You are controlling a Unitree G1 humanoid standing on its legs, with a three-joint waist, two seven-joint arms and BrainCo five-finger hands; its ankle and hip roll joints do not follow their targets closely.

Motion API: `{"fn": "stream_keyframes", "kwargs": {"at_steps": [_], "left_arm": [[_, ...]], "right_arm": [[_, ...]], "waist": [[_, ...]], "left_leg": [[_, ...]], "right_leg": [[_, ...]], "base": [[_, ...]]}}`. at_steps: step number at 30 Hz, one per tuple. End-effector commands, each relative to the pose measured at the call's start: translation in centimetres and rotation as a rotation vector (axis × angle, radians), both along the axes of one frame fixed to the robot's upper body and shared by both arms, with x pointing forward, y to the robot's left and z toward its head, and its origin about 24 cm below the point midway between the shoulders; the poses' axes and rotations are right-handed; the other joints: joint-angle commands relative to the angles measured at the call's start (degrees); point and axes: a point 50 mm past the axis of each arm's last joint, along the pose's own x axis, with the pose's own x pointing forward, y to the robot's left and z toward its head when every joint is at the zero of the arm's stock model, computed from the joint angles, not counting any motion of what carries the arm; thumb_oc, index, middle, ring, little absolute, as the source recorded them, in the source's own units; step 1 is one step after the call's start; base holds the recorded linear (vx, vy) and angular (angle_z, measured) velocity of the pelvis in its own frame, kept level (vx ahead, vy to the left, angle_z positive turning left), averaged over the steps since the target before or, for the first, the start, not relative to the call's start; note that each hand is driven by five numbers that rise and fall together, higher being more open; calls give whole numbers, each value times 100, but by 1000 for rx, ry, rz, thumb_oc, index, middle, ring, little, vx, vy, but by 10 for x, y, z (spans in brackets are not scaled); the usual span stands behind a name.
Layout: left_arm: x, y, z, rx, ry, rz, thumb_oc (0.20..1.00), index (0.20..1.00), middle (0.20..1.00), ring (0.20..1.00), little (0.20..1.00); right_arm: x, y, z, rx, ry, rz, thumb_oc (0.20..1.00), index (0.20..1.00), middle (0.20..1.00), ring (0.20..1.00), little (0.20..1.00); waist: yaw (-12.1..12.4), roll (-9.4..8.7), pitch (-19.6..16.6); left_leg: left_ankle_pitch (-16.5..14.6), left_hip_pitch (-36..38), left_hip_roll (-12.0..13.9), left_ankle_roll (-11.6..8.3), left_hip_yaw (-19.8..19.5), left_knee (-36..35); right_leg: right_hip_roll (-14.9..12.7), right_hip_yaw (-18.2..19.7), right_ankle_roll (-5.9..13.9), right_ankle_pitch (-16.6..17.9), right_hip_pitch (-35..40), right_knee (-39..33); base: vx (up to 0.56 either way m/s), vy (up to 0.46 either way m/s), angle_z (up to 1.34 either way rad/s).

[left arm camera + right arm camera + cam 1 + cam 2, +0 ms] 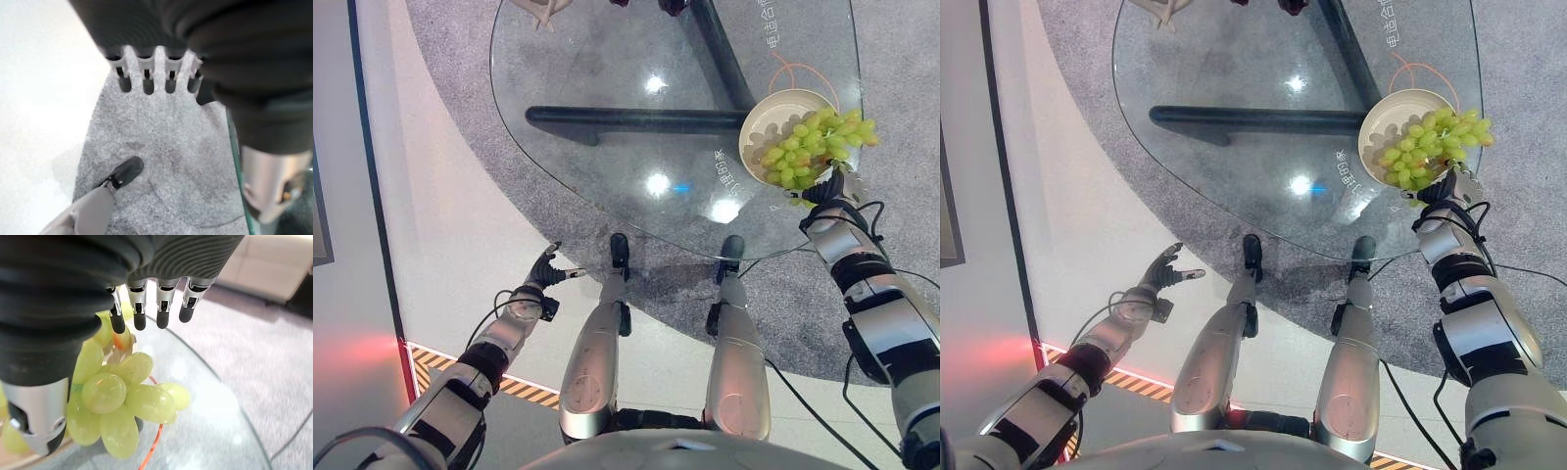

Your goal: Pick up fruits into the plate

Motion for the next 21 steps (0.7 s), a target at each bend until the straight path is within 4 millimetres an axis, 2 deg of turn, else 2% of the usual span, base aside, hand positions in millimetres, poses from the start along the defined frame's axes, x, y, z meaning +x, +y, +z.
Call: {"fn": "stream_keyframes", "kwargs": {"at_steps": [1,5,8,12,13,14,15,16,17,18,20,21], "left_arm": [[-7,2,-9,-1,29,40,1000,1000,1000,1000,1000],[-8,2,-10,-3,30,46,1000,1000,1000,1000,1000],[-12,6,-12,-12,38,65,1000,1000,1000,1000,1000],[-15,9,-15,-55,50,80,1000,1000,1000,1000,1000],[-17,10,-16,-69,58,86,1000,1000,1000,1000,1000],[-20,12,-19,-110,77,104,1000,1000,1000,1000,1000],[-20,13,-20,-128,83,113,1000,1000,1000,1000,1000],[-25,13,-25,-177,103,135,1000,1000,1000,1000,1000],[-28,14,-28,-205,114,151,1000,1000,1000,1000,1000],[-29,14,-29,-216,117,156,1000,1000,1000,1000,1000],[-40,16,-40,-254,156,177,1000,1000,1000,1000,1000],[-44,16,-43,-260,173,183,1000,1000,1000,1000,1000]], "right_arm": [[-1,-3,16,-152,-32,-3,1000,1000,1000,1000,1000],[-1,0,16,-148,-37,8,1000,1000,1000,1000,1000],[-4,10,6,-74,-65,53,1000,1000,1000,1000,1000],[-11,24,-12,144,-108,115,1000,1000,1000,1000,1000],[-14,32,-21,245,-119,141,1000,1000,1000,1000,1000],[-20,46,-36,453,-137,198,1000,1000,1000,1000,1000],[-22,51,-41,520,-132,207,1000,1000,1000,1000,1000],[-35,62,-66,759,-149,222,1000,1000,1000,1000,1000],[-44,68,-80,897,-149,242,1000,1000,1000,1000,1000],[-47,70,-84,942,-148,248,1000,1000,1000,1000,1000],[-72,78,-118,1073,-101,240,1000,1000,1000,1000,1000],[-80,81,-129,1099,-81,237,1000,1000,1000,1000,1000]], "waist": [[0,-189,-141],[-6,-222,-141],[-33,-328,-141],[-87,-435,-141],[-99,-470,-141],[-126,-528,-141],[-135,-551,-141],[-157,-609,-141],[-169,-644,-141],[-171,-655,-142],[-191,-714,-329],[-197,-732,-397]], "left_leg": [[-912,-180,-424,254,9,695],[-911,-149,-414,250,14,675],[-913,63,-356,224,21,578],[-930,359,-276,182,67,472],[-940,471,-256,169,78,443],[-953,672,-217,152,113,373],[-960,724,-208,147,126,364],[-966,949,-166,124,162,304],[-980,1108,-146,114,192,275],[-986,1162,-141,111,201,263],[-1000,1374,-108,80,244,198],[-1007,1440,-99,75,262,178]], "right_leg": [[262,-239,-70,-250,-284,483],[274,-239,-78,-259,-249,474],[323,-241,-104,-305,-51,457],[353,-250,-119,-374,215,445],[360,-258,-122,-393,327,430],[374,-263,-127,-427,514,403],[377,-260,-129,-443,560,404],[381,-277,-139,-468,791,370],[384,-287,-142,-494,947,353],[386,-291,-143,-504,999,345],[390,-308,-150,-535,1234,272],[386,-318,-150,-544,1317,243]], "base": [[0,0,0],[9,5,1],[58,45,4],[49,31,7],[74,21,7],[72,20,5],[80,26,8],[69,26,3],[67,26,2],[70,26,-2],[105,32,1],[121,28,6]]}}
